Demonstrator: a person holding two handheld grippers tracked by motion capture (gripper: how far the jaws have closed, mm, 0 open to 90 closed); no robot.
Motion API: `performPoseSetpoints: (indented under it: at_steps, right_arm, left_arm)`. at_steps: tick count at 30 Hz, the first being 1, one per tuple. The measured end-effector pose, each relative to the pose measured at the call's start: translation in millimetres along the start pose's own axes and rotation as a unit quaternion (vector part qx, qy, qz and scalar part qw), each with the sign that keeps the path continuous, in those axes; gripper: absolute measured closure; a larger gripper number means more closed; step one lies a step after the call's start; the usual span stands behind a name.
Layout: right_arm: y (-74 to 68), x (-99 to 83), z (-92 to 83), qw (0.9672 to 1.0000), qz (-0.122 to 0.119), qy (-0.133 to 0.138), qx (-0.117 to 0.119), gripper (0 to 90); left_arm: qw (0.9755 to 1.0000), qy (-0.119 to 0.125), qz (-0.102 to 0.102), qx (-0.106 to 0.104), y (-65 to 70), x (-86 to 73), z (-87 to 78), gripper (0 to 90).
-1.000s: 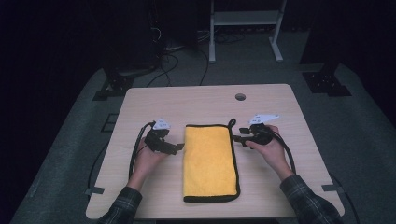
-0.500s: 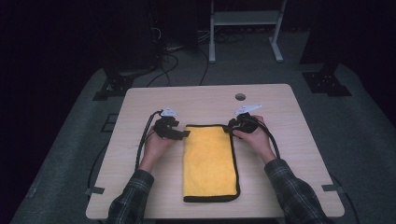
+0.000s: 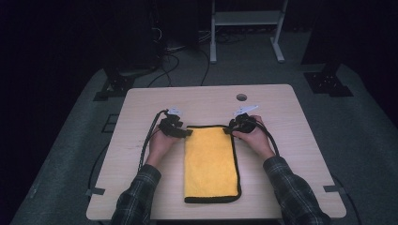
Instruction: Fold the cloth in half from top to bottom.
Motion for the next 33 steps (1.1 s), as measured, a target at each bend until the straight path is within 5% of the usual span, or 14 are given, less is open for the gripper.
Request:
performPoseSetpoints:
  at_steps: [6,17,23,33]
  right_arm:
    - [-3.2,-2.2,0.2,0.9999,-0.013,0.001,-0.002,46.3]
    - [-11.0,-1.2,-1.2,0.9998,0.006,-0.006,0.019,77.7]
    - [-13.5,2.9,-1.7,0.9997,0.013,-0.018,0.01,79.7]
    - [-6.4,43.6,-31.6,0.9991,0.013,0.041,-0.006,79.8]
  left_arm:
    - [0.9999,-0.001,0.013,-0.002,2.8,-0.2,1.7,42.1]
    - [0.9992,-0.01,0.01,-0.037,10.8,2.0,0.3,77.6]
    - [0.9995,0.003,0.017,-0.027,11.8,4.1,-4.4,80.0]
    - [0.9969,0.07,0.033,0.009,2.6,46.8,-39.1,79.9]
Point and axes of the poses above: each handheld gripper's, and its own axes: z roughly forward along the jaws, x roughly out of its top, y roughly to its right, the point moved 1 cm from there along z, roughly forward along the jaws, and after that the axes turned 11 degrees about x, right-handed, at the moved point
